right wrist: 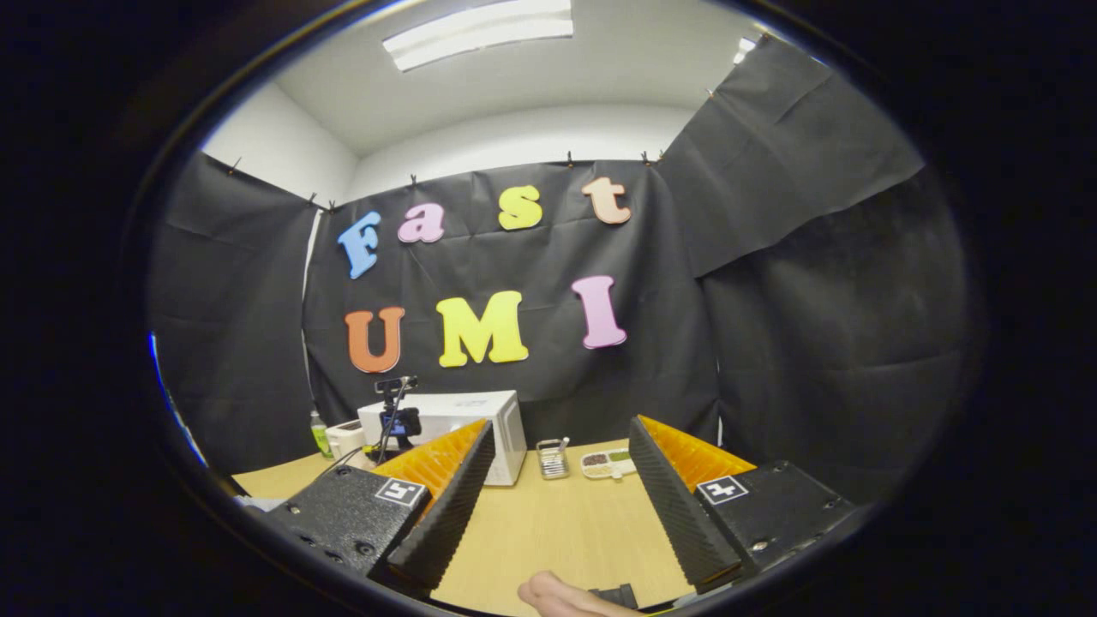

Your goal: Open the microwave oven with the left hand, put the food in, and close the microwave oven.

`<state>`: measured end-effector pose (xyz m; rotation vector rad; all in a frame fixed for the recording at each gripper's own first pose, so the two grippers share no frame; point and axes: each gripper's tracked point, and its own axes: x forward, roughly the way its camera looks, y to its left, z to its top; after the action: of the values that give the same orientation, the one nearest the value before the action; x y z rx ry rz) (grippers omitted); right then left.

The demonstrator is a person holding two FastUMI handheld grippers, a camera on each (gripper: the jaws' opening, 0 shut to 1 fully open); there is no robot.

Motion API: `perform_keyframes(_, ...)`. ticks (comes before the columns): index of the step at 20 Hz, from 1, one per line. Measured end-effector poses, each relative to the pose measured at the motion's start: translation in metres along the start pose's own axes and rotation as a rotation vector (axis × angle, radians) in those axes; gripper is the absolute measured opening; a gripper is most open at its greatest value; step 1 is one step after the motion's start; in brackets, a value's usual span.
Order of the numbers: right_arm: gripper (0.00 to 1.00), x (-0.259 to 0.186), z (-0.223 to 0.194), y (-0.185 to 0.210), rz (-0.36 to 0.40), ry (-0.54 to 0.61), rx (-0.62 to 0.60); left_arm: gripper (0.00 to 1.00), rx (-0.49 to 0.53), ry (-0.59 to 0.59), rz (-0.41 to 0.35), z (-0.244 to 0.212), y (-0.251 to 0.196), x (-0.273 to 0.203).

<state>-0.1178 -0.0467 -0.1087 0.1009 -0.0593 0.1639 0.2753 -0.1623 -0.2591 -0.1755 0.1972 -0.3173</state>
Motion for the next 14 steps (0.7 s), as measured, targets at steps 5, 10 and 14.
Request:
perform_keyframes(5, 1.0, -0.002, -0.002, 0.012, -0.007, 0.013, -0.011, 0.01, -0.005, -0.042, 0.016, 0.038, 0.0, -0.081)
perform_keyframes(10, 1.0, -0.011, 0.008, 0.027, -0.008, -0.007, -0.013, 0.1, 0.017, -0.168, 0.101, 0.098, 0.016, -0.201)
perform_keyframes(14, 1.0, -0.017, 0.016, 0.042, -0.003, -0.021, -0.021, 0.57, 0.037, -0.234, 0.102, 0.126, 0.01, -0.278)
